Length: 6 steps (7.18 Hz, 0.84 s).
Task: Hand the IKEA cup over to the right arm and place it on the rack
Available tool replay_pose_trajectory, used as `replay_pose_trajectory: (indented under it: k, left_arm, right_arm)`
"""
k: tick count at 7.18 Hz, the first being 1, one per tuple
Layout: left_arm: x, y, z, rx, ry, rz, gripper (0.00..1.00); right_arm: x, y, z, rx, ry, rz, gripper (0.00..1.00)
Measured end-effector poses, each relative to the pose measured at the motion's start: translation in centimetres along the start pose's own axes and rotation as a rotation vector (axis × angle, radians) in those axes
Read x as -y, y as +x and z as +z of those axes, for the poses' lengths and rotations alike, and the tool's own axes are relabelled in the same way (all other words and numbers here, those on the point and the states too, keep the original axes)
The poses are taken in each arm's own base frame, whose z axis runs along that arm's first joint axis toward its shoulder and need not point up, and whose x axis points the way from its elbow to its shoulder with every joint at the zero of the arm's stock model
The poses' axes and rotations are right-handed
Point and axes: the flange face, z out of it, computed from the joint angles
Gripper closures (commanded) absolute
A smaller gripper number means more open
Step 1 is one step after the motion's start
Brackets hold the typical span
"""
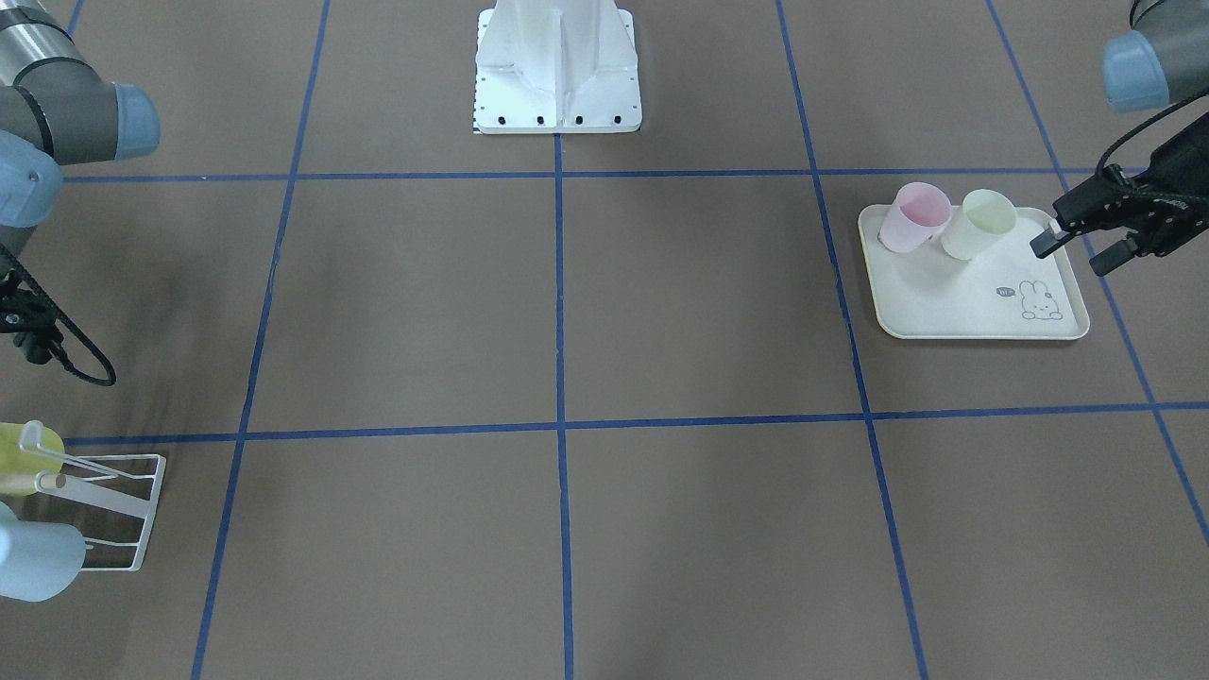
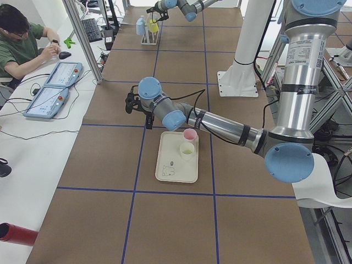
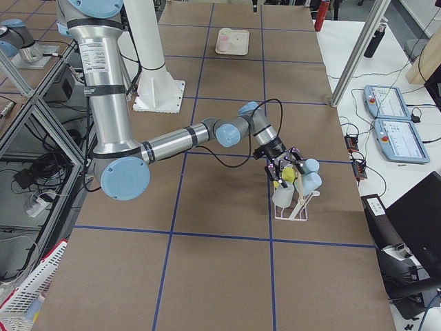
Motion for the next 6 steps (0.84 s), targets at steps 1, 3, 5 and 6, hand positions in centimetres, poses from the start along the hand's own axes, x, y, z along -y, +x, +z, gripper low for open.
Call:
replay_pose_trajectory:
  k: [1, 3, 5, 6]
  left_arm:
    - [-0.1, -0.1, 0.0, 0.003, 0.004, 0.003, 0.00]
    - [-0.4, -0.9, 0.0, 0.038, 0.027, 0.002, 0.00]
    - [-2.0, -2.6, 1.2, 0.113, 0.045, 0.000, 0.00]
    - [-3.3, -3.1, 2.0, 0.141, 0.038, 0.003, 0.00]
  right_arm:
    - [-2.0, 0.4, -1.3, -0.019, 0.067, 0.083, 0.02]
    - [-4.7, 1.4, -3.8, -0.037, 0.245, 0.344, 0.02]
    - [-5.0, 2.1, -6.9, -0.004, 0.426, 0.675, 0.01]
    - [-4.8, 2.5, -8.4, 0.043, 0.515, 0.857, 0.01]
